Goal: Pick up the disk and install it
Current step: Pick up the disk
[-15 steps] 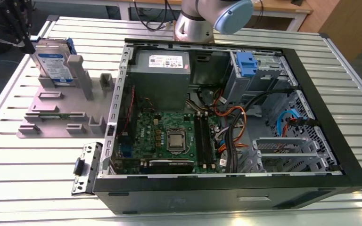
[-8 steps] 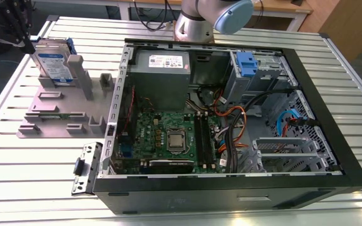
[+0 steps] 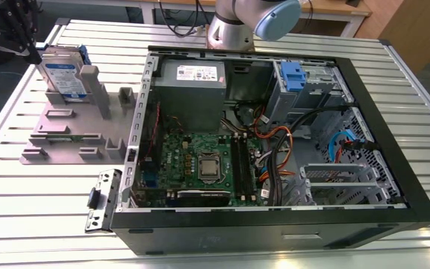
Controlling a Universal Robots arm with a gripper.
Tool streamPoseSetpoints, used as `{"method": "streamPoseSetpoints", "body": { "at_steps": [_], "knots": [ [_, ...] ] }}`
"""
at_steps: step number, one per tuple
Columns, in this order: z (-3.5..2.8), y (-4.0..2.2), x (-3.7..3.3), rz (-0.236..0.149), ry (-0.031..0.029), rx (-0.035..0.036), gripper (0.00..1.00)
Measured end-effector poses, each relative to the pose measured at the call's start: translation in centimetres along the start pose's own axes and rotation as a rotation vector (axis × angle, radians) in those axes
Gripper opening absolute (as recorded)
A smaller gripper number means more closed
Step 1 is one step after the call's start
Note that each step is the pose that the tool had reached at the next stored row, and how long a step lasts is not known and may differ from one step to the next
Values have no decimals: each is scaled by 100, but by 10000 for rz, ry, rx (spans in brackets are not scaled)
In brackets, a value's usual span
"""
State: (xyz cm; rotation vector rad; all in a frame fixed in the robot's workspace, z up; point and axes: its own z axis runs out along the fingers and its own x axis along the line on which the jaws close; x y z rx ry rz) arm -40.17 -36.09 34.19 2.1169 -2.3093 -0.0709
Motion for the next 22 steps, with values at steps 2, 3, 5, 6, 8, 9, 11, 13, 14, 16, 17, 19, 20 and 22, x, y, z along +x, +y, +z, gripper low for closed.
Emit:
{"method": "streamPoseSetpoints", "body": {
  "at_steps": [2, 3, 5, 6, 8, 9, 11, 13, 14, 16, 17, 19, 20, 22],
  "knots": [
    [0, 0, 0, -34, 2, -1, 10],
    [0, 0, 0, -51, 2, -1, 10],
    [0, 0, 0, -84, 3, -2, 10],
    [0, 0, 0, -100, 4, -3, 10],
    [0, -1, 1, -135, 6, -4, 10],
    [0, -1, 1, -151, 6, -4, 10],
    [0, 0, 0, -182, 7, -5, 10],
    [0, -1, 0, -214, 9, -5, 10],
    [0, 0, 0, -230, 10, -6, 10],
    [0, 0, 1, -264, 11, -6, 10],
    [0, 0, 1, -281, 11, -7, 10],
    [0, 0, 1, -313, 12, -8, 10],
    [0, 0, 0, -329, 13, -8, 10],
    [0, 0, 0, -364, 14, -9, 10]
  ]
}}
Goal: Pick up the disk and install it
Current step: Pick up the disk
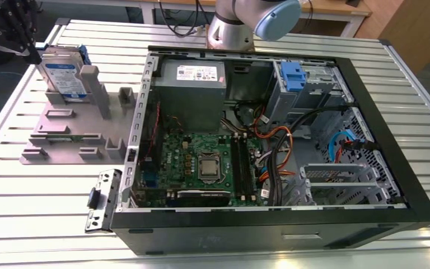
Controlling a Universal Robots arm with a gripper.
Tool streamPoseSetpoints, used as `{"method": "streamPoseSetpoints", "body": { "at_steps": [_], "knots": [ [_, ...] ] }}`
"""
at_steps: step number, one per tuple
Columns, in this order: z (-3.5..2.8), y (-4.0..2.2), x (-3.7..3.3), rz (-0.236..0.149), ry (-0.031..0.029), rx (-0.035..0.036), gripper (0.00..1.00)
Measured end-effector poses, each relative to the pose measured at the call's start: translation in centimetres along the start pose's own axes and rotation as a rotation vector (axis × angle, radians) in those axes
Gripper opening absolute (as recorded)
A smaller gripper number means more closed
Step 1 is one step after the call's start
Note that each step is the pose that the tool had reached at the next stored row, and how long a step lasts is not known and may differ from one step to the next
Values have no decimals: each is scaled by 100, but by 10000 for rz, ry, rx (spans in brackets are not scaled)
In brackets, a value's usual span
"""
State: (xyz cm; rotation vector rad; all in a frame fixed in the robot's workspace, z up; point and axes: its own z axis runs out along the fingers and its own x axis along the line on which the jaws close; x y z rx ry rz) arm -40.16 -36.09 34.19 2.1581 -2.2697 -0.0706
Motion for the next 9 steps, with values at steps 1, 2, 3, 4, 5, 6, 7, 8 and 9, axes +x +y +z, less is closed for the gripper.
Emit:
{"method": "streamPoseSetpoints", "body": {
  "at_steps": [1, 2, 3, 4, 5, 6, 7, 8, 9],
  "knots": [
    [0, 0, 0, -19, 1, 0, 10],
    [0, 0, 0, -37, 1, -1, 10],
    [0, 0, 0, -57, 2, -1, 10],
    [0, 0, 0, -77, 3, -1, 10],
    [0, 0, 0, -96, 4, -2, 10],
    [0, 0, 0, -117, 4, -3, 10],
    [0, 0, 0, -124, 5, -3, 10],
    [0, 0, 0, -127, 5, -3, 10],
    [0, 0, 0, -119, 5, -3, 10]
  ]
}}
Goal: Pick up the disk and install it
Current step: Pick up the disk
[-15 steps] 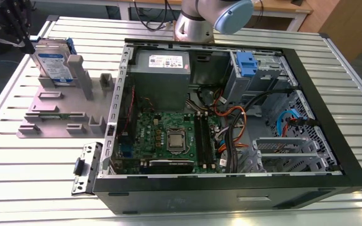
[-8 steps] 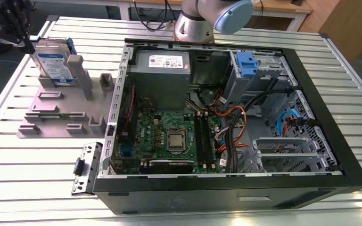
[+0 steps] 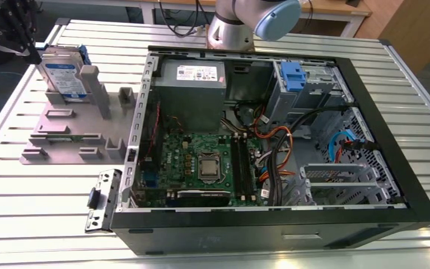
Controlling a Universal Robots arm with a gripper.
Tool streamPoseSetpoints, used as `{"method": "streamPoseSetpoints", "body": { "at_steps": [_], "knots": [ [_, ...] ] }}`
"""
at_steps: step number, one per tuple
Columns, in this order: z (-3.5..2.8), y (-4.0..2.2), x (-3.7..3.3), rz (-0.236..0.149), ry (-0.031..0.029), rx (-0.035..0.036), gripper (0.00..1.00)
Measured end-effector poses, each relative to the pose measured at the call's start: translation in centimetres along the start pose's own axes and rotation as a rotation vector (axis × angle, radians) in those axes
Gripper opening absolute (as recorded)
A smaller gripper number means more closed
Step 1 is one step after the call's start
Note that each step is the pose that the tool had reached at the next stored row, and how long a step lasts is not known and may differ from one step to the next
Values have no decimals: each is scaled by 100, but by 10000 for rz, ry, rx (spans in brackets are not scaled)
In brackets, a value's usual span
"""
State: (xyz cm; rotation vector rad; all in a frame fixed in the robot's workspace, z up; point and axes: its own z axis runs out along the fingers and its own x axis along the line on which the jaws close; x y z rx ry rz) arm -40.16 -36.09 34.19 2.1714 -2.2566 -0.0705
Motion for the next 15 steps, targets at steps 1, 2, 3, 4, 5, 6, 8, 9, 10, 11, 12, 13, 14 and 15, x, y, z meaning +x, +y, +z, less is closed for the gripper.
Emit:
{"method": "streamPoseSetpoints", "body": {
  "at_steps": [1, 2, 3, 4, 5, 6, 8, 9, 10, 11, 12, 13, 14, 15],
  "knots": [
    [0, 0, 0, 25, 0, 0, 10],
    [1, 0, 0, 120, -3, 1, 10],
    [2, 0, 0, 259, -9, 5, 10],
    [4, 0, 0, 448, -17, 11, 10],
    [7, 0, 0, 627, -24, 16, 10],
    [8, -1, 0, 807, -32, 21, 10],
    [8, -1, 0, 1031, -38, 24, 10],
    [8, -1, 0, 1032, -36, 25, 10],
    [8, -1, 0, 1032, -34, 25, 10],
    [8, -1, 0, 1032, -33, 26, 10],
    [8, 0, 0, 1033, -32, 26, 10],
    [9, 0, 0, 1034, -31, 27, 10],
    [9, 0, 0, 1033, -29, 27, 10],
    [9, -1, 0, 1033, -28, 27, 10]
  ]
}}
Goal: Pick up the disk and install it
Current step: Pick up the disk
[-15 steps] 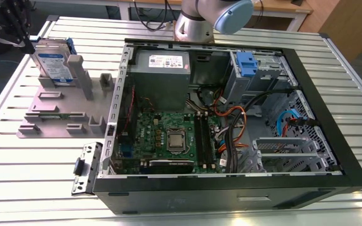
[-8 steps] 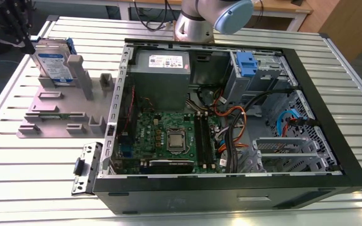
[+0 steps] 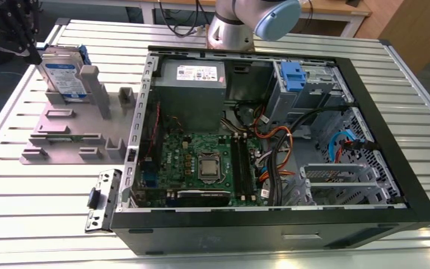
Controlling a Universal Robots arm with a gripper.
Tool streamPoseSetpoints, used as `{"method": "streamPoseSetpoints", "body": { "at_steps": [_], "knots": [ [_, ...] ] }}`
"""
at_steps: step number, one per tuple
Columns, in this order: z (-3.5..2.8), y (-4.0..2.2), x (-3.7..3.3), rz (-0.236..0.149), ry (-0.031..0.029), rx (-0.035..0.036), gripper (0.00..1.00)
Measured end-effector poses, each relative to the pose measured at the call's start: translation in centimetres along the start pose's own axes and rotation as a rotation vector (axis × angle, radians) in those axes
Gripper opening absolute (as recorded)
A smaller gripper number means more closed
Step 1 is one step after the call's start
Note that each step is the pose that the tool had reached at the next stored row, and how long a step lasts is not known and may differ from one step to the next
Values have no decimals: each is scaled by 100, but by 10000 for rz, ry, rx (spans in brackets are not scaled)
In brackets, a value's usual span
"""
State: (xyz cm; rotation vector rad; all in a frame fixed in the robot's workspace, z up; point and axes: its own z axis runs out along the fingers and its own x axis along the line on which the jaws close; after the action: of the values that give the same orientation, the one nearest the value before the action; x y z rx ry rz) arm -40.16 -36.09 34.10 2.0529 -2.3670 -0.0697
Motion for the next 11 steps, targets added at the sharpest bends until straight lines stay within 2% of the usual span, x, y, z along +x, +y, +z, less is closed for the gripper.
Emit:
{"method": "streamPoseSetpoints", "body": {
  "at_steps": [6, 7, 8, 9, 10, 11],
  "knots": [
    [0, 0, 0, 1, 8, 0, 11],
    [0, 0, 0, 1, 10, 1, 17],
    [0, 0, 0, 0, 10, 1, 17],
    [0, 0, 0, 0, 12, 1, 29],
    [0, 0, 0, 0, 13, 2, 29],
    [0, 0, 0, 0, 14, 2, 35]
  ]
}}
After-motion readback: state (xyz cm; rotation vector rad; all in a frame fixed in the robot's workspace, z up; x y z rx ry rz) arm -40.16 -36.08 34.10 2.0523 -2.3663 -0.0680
